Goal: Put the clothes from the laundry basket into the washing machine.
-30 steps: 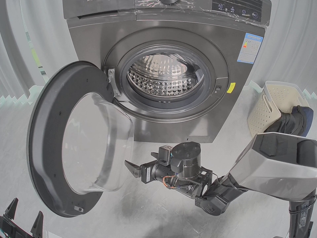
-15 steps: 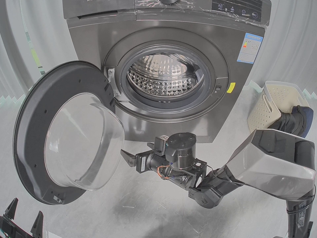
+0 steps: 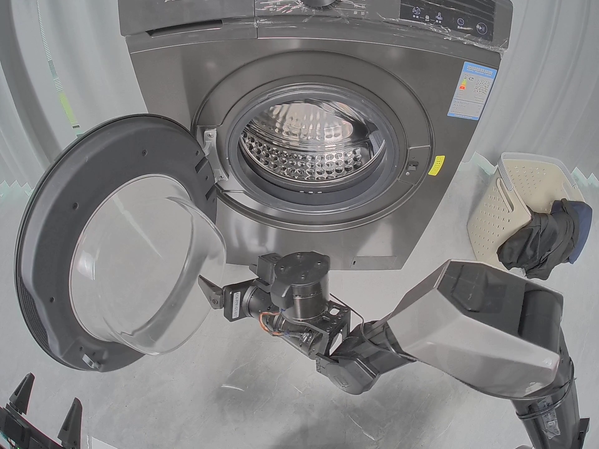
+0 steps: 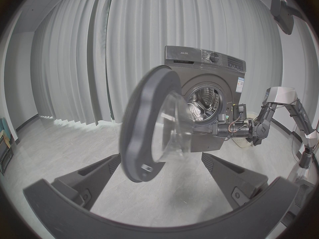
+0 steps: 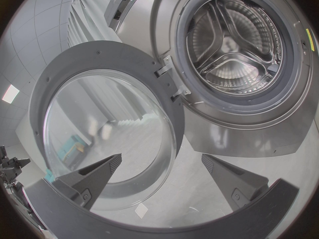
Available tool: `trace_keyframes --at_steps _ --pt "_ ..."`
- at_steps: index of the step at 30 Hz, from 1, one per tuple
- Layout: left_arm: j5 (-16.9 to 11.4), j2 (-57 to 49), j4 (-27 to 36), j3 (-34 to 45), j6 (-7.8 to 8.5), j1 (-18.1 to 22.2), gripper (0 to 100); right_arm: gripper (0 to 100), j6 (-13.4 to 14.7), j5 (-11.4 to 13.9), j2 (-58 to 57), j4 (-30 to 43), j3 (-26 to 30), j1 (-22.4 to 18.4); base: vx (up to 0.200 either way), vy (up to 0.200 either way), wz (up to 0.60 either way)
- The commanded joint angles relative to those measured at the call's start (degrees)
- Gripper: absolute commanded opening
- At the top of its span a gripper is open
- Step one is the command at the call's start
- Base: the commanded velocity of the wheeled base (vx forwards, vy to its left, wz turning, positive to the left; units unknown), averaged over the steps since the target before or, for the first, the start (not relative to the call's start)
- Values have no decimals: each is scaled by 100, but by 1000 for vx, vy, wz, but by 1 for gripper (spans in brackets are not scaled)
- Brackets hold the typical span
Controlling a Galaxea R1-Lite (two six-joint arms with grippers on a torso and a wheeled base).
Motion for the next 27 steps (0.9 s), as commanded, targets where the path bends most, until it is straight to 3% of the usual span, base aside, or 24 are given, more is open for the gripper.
trace_keyframes --at_steps 1,4,7,14,15,19,22,27 --pt "1 -95 0 84 -2 -2 100 100 15 -171 445 -81 -524 119 0 0 0" --pt "1 -95 0 84 -11 -2 100 100 41 -294 401 -72 -683 57 0 0 0" --pt "1 -95 0 84 -11 -2 100 100 32 -303 102 -55 -252 -22 0 0 0" --pt "1 -104 0 84 -11 -2 100 100 -100 -250 -1313 -63 1444 -505 0 0 0" --pt "1 -95 0 84 -11 -2 100 100 -258 -250 -1761 -81 1981 -681 0 0 0" --pt "1 -104 0 84 -11 -2 100 100 -460 -250 -2561 -134 2842 -927 0 0 0" --pt "1 -95 0 84 -11 -2 100 100 -750 -268 -3448 -257 3809 -1173 0 0 0" --pt "1 -104 0 84 -11 -2 100 100 -979 -285 -4389 -450 4767 -1525 0 0 0"
